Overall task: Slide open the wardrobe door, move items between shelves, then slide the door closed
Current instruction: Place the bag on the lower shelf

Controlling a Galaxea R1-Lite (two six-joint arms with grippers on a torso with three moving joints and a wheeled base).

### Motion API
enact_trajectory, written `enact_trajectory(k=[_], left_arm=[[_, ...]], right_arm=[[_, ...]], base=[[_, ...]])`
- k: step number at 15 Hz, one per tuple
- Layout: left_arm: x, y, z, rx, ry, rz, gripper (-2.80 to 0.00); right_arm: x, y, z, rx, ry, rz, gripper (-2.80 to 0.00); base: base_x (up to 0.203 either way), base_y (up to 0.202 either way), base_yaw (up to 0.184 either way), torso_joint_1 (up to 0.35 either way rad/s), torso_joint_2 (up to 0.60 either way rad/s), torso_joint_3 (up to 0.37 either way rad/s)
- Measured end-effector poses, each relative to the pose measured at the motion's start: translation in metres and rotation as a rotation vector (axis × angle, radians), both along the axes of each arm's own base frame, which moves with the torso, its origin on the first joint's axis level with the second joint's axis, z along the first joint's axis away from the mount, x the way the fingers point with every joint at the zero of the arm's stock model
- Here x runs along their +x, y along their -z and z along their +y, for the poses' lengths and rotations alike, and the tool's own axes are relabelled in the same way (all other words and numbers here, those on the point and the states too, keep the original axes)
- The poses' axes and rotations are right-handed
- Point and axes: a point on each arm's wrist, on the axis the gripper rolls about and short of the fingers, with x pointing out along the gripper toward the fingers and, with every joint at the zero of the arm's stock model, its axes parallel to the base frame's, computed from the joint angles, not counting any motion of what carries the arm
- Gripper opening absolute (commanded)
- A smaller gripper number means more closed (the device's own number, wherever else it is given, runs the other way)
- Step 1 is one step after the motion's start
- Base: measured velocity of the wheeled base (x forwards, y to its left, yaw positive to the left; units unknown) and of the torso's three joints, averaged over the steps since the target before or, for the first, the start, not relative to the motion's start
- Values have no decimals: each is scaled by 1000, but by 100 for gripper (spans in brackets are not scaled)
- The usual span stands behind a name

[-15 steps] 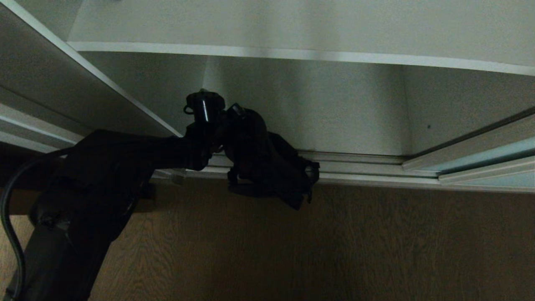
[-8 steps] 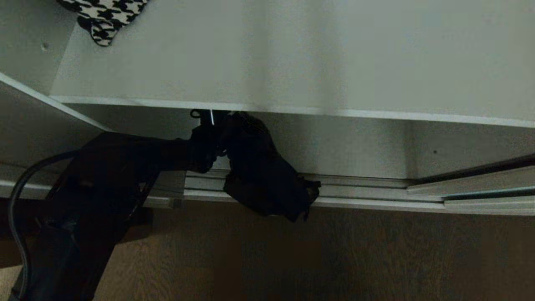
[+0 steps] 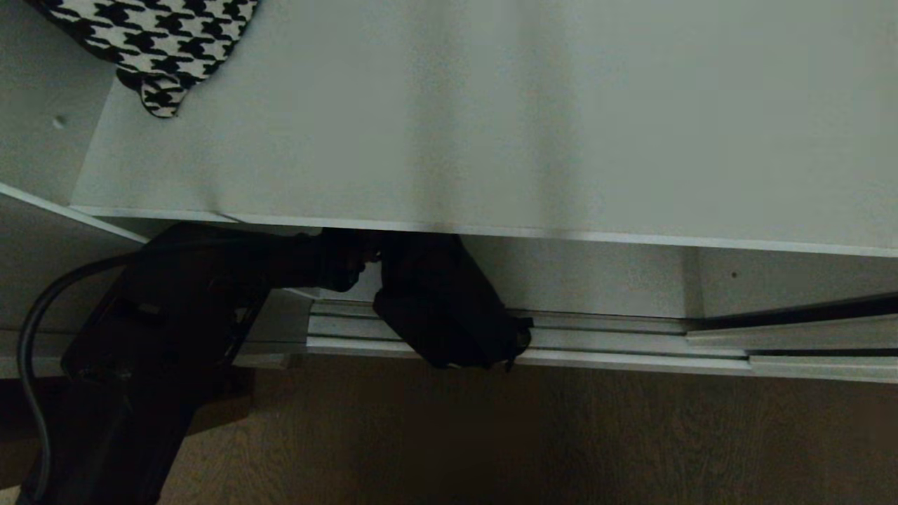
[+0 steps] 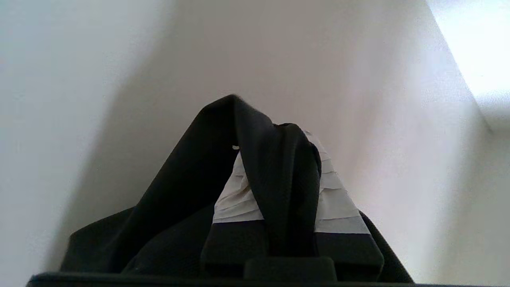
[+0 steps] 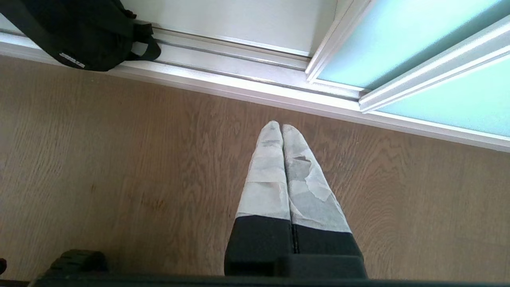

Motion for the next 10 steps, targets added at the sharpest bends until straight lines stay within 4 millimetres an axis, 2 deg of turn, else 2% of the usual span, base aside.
enact_trajectory(k=[5, 10], left_arm=[[-3, -18, 3, -6, -176, -165, -280], [0, -7, 1, -10, -260, -138, -280]], right_arm=[[0, 0, 0, 0, 0, 0, -280], [0, 0, 0, 0, 0, 0, -280]], base=[[0, 0, 0, 0, 0, 0], [0, 0, 0, 0, 0, 0]])
